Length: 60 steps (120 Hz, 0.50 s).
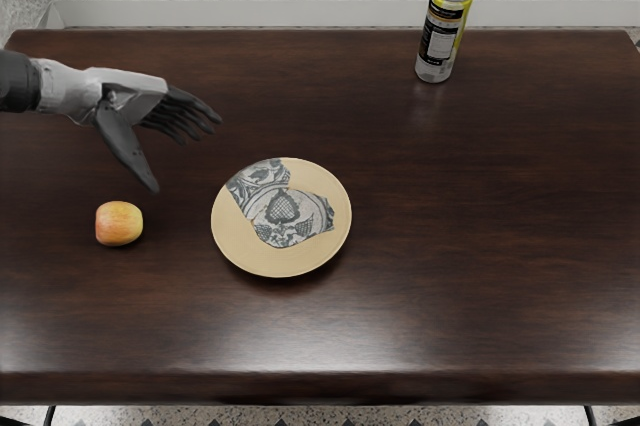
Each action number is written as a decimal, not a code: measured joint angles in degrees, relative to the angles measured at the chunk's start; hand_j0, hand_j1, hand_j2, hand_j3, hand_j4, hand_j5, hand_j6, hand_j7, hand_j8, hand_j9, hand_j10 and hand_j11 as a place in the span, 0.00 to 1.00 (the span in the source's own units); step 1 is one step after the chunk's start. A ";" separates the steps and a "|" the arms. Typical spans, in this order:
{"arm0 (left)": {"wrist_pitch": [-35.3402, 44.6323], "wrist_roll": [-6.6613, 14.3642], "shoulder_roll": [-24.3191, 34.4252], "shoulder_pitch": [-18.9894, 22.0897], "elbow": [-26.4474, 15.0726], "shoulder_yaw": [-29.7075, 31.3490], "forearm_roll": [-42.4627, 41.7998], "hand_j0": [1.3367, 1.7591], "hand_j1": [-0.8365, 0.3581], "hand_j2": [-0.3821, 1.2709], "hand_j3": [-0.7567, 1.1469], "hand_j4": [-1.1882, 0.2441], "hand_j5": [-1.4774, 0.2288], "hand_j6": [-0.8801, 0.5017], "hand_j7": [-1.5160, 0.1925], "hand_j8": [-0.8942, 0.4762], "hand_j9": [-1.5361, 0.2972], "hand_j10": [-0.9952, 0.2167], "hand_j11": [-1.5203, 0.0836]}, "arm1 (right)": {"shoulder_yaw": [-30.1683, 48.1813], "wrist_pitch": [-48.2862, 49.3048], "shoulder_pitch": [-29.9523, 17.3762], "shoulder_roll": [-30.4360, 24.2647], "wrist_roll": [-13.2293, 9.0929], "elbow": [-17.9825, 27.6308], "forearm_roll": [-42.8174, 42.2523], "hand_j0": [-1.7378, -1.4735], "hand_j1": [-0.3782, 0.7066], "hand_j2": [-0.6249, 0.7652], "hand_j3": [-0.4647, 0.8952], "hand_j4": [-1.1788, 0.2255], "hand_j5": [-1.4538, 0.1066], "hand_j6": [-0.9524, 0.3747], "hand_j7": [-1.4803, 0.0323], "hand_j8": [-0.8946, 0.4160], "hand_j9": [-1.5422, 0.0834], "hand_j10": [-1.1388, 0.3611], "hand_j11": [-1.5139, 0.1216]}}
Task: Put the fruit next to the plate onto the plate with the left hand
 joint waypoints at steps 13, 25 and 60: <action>-0.02 0.00 1.03 -0.07 -1.65 -0.02 0.52 0.76 0.75 0.26 0.40 0.66 0.68 0.46 0.70 0.47 0.66 0.62 0.75 | 0.10 -0.02 0.07 0.00 -0.24 0.01 0.00 0.30 0.06 0.44 0.34 0.82 0.90 0.69 0.95 0.66 0.92 0.74 0.90; -0.02 1.31 2.41 -0.61 -2.97 -0.03 0.66 0.76 0.75 0.26 0.40 0.66 0.68 0.46 0.70 0.47 0.66 0.62 0.75 | 0.17 0.01 0.31 0.00 -0.33 0.02 0.00 0.30 0.06 0.44 0.34 0.82 0.90 0.69 0.95 0.66 0.92 0.74 0.90; -0.04 25.64 5.81 -4.04 -15.82 -3.34 9.96 0.76 0.75 0.26 0.40 0.65 0.68 0.46 0.70 0.47 0.66 0.62 0.75 | -0.07 0.20 0.07 0.00 -0.40 0.38 -0.07 0.30 0.06 0.44 0.34 0.82 0.90 0.69 0.95 0.66 0.92 0.74 0.90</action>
